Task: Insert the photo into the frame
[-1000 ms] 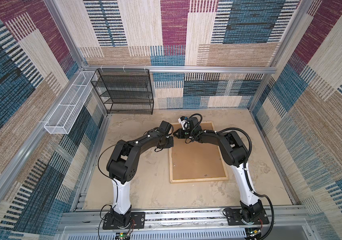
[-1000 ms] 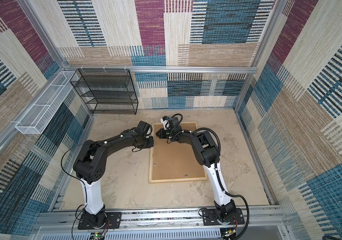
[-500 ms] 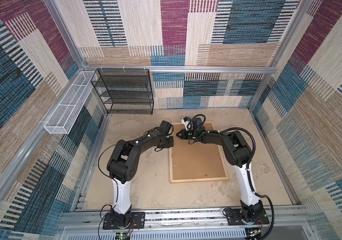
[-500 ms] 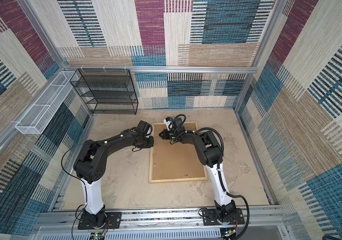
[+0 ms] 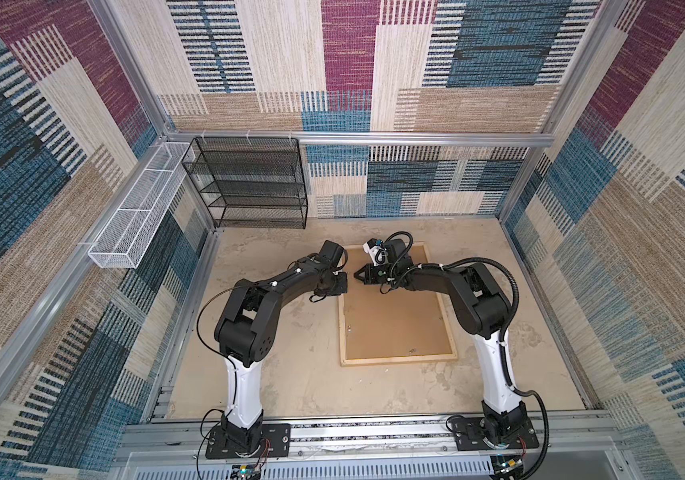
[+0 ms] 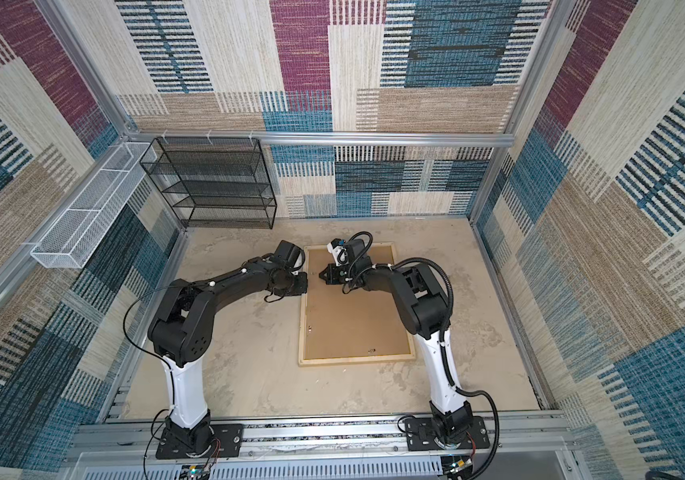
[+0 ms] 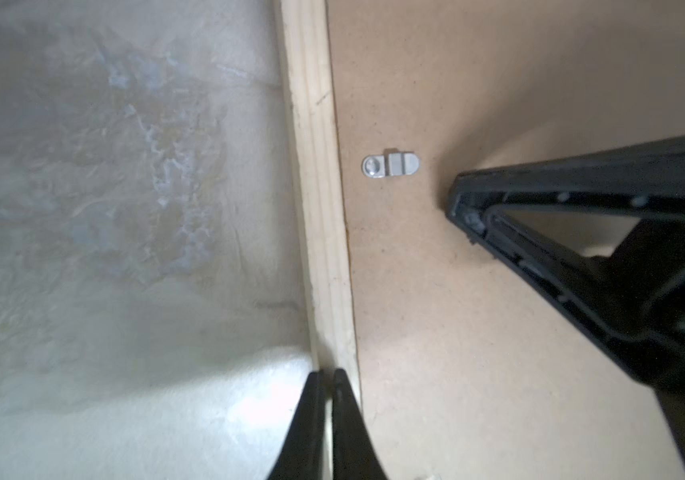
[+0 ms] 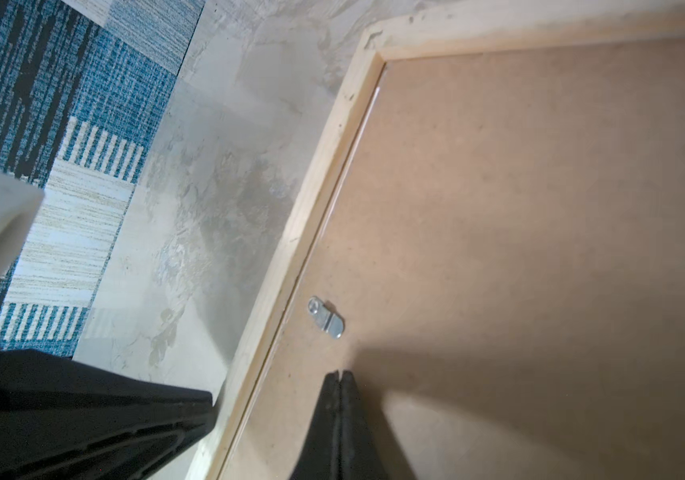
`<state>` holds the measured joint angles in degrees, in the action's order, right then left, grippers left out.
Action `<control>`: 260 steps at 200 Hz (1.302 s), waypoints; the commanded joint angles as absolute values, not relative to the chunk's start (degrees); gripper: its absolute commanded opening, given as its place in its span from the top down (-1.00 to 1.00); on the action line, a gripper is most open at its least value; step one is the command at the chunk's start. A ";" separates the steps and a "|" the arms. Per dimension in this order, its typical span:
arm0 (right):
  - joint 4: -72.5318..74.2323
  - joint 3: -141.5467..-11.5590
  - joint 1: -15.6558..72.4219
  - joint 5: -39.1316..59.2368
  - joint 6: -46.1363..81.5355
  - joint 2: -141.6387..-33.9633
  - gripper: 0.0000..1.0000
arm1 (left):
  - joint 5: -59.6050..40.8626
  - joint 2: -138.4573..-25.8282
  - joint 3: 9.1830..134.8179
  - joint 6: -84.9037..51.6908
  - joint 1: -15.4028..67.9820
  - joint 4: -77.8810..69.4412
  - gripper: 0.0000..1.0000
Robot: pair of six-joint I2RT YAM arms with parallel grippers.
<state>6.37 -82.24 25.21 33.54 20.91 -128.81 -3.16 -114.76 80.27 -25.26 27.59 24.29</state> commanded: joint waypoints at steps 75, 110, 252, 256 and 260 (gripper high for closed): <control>1.40 -88.59 25.34 30.14 21.40 -132.89 1.00 | -4.75 -115.22 80.42 -23.74 27.77 25.27 0.80; 2.19 -88.42 24.13 30.04 21.53 -133.21 1.00 | -4.87 -115.14 80.42 -23.64 27.77 25.39 0.80; 1.32 -96.01 25.14 38.73 19.78 -139.34 0.99 | -5.53 -115.27 80.69 -23.55 28.02 25.40 0.81; 1.47 -96.37 25.14 38.58 19.86 -139.58 0.98 | -5.54 -115.24 80.68 -23.54 28.04 25.32 0.81; 1.49 -96.80 25.14 38.13 19.93 -139.80 0.97 | -5.50 -115.27 80.68 -23.49 28.04 25.32 0.81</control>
